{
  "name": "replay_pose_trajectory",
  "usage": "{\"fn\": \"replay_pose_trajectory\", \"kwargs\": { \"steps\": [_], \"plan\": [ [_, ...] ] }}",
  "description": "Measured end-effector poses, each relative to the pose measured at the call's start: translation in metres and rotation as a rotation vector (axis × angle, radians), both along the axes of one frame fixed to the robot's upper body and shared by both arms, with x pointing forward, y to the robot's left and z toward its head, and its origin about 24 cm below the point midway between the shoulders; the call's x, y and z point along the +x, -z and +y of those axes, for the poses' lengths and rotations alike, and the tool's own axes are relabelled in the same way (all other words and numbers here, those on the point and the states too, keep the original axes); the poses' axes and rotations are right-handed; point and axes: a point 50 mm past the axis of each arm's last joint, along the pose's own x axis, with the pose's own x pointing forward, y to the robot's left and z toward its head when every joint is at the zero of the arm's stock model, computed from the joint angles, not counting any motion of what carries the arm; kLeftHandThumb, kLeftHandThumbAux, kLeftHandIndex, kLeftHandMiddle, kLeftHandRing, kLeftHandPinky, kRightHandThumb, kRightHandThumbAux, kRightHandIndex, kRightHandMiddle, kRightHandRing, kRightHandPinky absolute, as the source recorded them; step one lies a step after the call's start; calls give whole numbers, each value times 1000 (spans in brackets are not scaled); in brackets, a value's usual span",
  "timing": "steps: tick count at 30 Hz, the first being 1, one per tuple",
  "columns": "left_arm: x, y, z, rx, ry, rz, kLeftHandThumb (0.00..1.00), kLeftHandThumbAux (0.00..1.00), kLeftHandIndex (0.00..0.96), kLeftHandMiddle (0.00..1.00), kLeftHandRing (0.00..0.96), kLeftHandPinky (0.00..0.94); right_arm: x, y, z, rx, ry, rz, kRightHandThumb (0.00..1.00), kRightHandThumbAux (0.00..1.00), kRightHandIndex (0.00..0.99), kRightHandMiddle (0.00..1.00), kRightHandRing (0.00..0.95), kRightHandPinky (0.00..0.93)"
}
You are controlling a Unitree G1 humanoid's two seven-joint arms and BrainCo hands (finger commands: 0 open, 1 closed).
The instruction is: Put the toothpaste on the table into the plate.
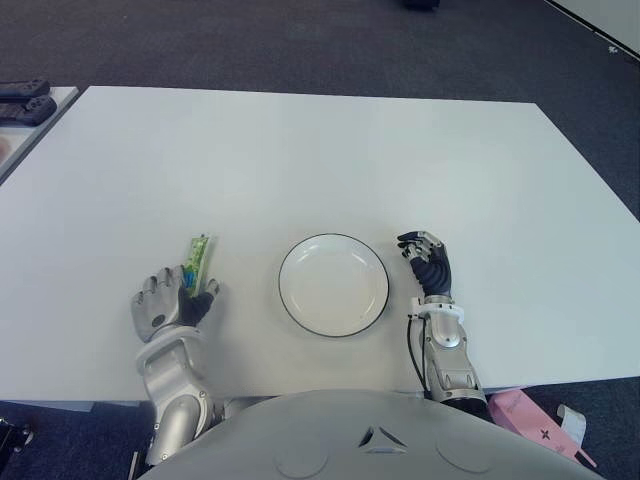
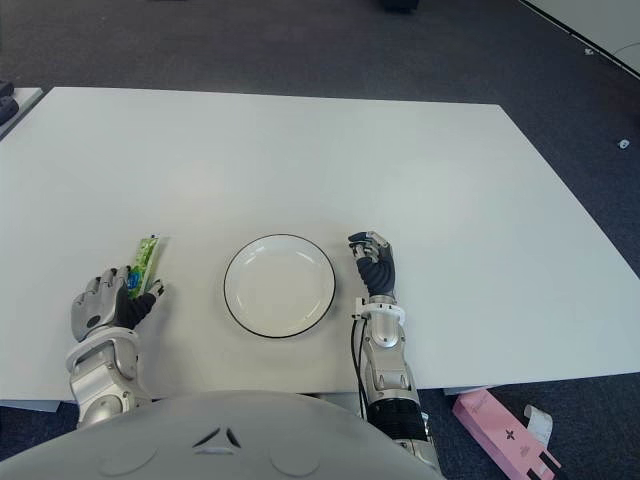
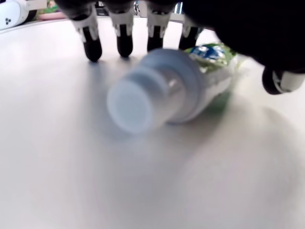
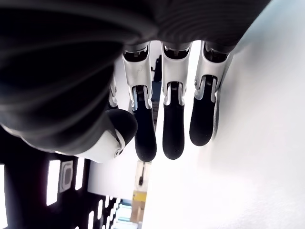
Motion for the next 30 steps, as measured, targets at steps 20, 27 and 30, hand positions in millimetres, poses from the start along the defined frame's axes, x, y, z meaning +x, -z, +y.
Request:
{"fn": "replay_pose_trajectory", "kwargs": {
  "steps": [20,27,30],
  "plan": [
    [32,31,-8,217,6,-89,377,232,0,60,17,0,-1,-1,-2,-3,10,-5,723,732,421,438,428,429],
    [40,37,-8,274,-5,-105,395,250,0,72,31,10,-3,0,-3,-4,26,-8,723,732,420,442,426,421],
    [41,38,-8,290,-12,-112,411,252,0,79,37,20,-4,0,-3,-4,32,-12,723,732,420,441,423,419]
  ]
}}
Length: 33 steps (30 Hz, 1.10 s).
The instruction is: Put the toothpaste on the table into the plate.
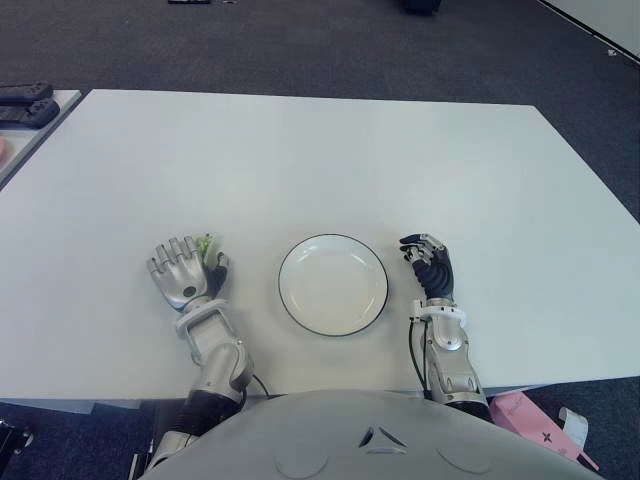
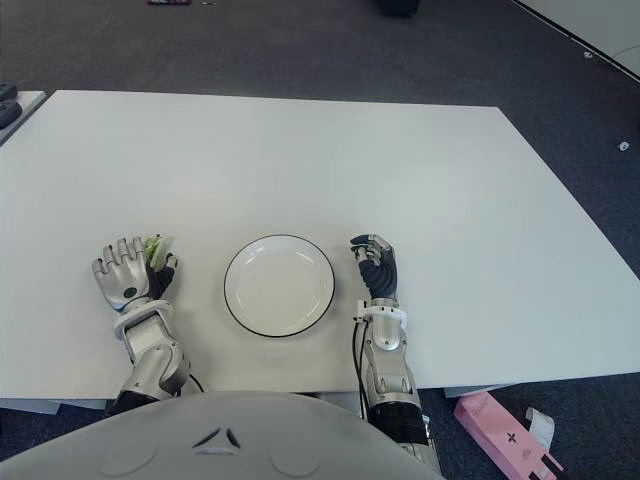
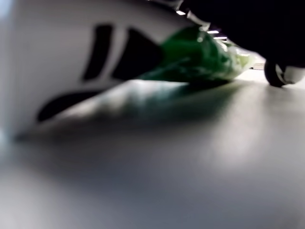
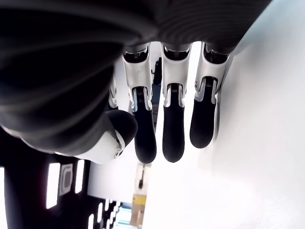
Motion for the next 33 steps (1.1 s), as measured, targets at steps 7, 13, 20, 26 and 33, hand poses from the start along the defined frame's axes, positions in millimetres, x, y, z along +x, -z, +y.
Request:
{"fn": "replay_pose_trajectory", "kwargs": {
  "steps": [7,13,20,26,33],
  "plan": [
    [4,1,0,11,-3,-17,446,256,0,91,51,59,-2,1,0,0,10,-6,724,732,421,438,420,415],
    [7,1,-3,34,15,-41,499,276,14,128,99,153,-3,1,-1,1,21,-11,725,732,420,436,416,406],
    [8,1,-3,40,10,-55,627,330,157,205,136,219,-3,2,-1,3,30,-18,726,733,418,433,409,398],
    [9,1,-2,20,0,-63,706,359,187,248,171,312,-5,2,-2,4,34,-25,725,734,417,431,403,395],
    [5,-2,2,-29,-15,-77,746,391,200,322,308,397,-6,0,-3,2,41,-42,725,734,418,430,406,408]
  ]
}}
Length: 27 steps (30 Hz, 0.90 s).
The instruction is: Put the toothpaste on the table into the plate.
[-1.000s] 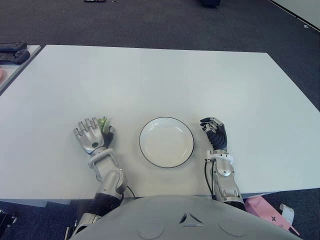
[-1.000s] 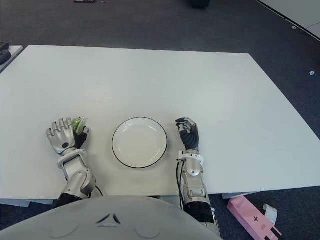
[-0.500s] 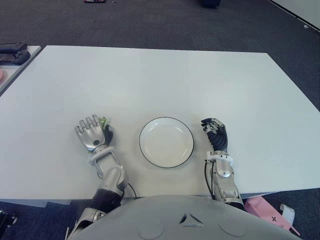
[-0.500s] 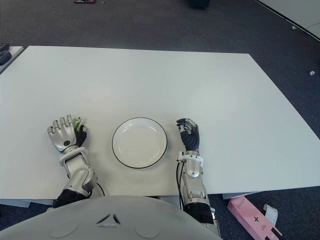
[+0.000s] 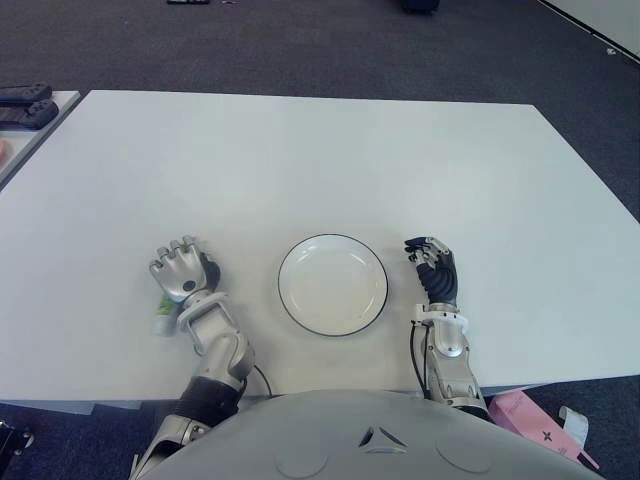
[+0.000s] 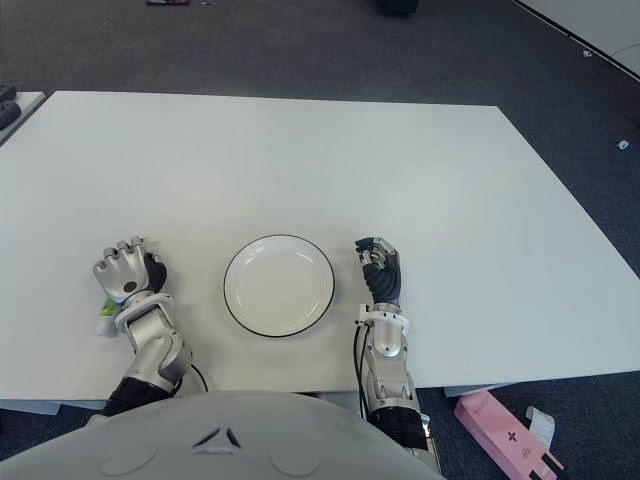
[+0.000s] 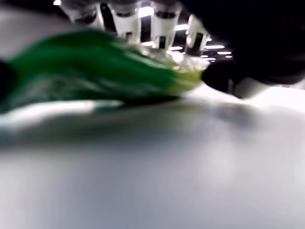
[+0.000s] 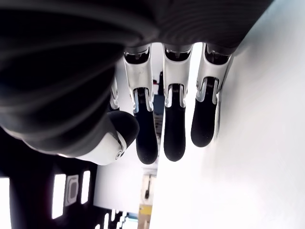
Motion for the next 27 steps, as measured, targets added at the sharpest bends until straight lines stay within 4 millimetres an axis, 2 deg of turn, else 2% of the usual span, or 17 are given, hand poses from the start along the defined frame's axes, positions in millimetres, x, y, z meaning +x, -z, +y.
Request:
{"fn": "replay_pose_trajectory", "kwargs": {
  "steps": [6,11,20,23,26,27],
  "plan": [
    [0,-11,7,-67,6,-5,729,397,267,344,321,355,-1,-1,-2,-3,9,-16,724,734,418,434,410,408],
    [-1,-20,11,-189,-4,-25,719,386,388,373,325,337,-1,-2,-3,-4,13,-19,724,734,419,435,411,410],
    [-4,-28,17,-312,27,-27,691,373,495,427,375,377,-2,-1,-4,-4,18,-20,724,734,419,431,412,415],
    [-5,-30,19,-319,53,-17,690,382,529,437,377,351,-2,-1,-5,-5,22,-20,724,733,420,431,413,414],
    [-7,-31,21,-334,67,-10,712,582,470,431,362,318,-2,-1,-5,-6,27,-20,724,733,420,432,413,414],
    [-7,-31,21,-340,71,-9,714,602,465,430,360,317,-2,-1,-5,-6,28,-21,724,733,420,433,413,414]
  ]
}}
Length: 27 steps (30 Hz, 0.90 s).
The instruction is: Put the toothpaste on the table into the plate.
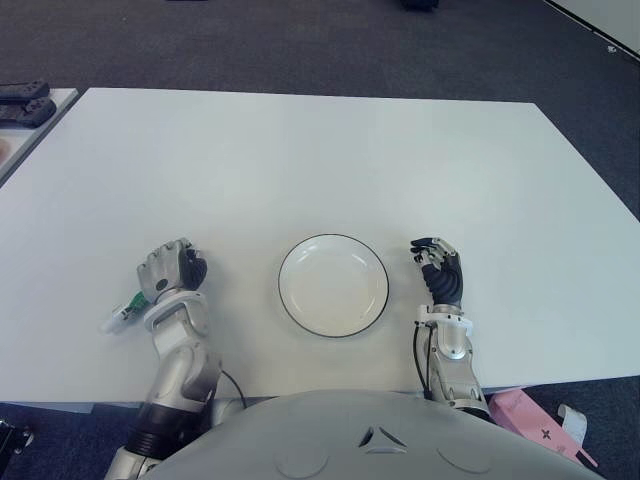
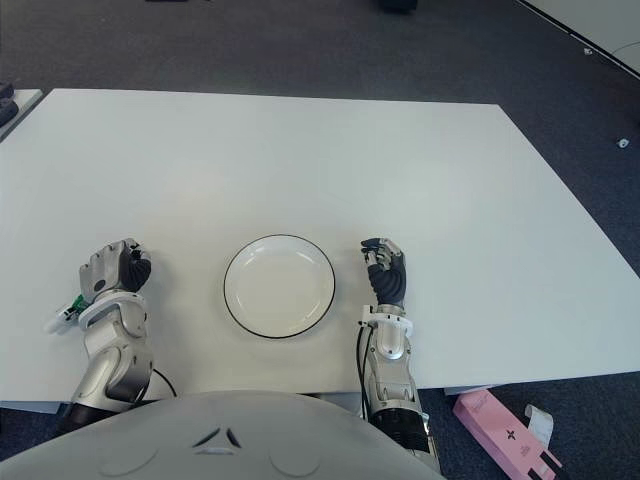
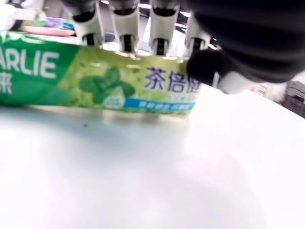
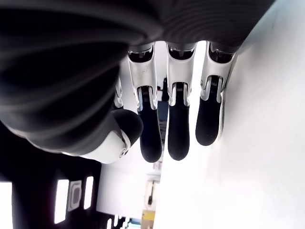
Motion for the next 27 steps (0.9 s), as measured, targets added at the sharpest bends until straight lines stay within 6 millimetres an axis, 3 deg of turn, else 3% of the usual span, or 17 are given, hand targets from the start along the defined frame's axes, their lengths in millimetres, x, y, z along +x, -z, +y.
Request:
{"fn": "replay_pose_trajectory", "kwargs": {
  "steps": [3,6,11,16,27],
  "plan": [
    [-1,-2,-1,-24,4,-2,720,657,451,434,365,349,0,0,0,0,5,-3,724,733,420,434,414,414],
    [-3,-2,-2,-44,11,-4,722,679,446,492,452,479,0,0,0,0,6,-4,724,733,420,434,414,413],
    [-4,-2,-2,-78,24,-14,720,694,444,696,705,752,0,0,-1,-1,7,-4,724,733,420,433,414,414],
    [-6,-3,0,-128,23,-38,715,702,443,781,787,811,0,0,-1,-2,7,-5,724,733,421,434,413,412],
    [-11,-9,-10,-166,37,-89,709,709,440,840,840,849,1,0,-1,-4,8,-14,724,733,421,435,413,413]
  ]
}}
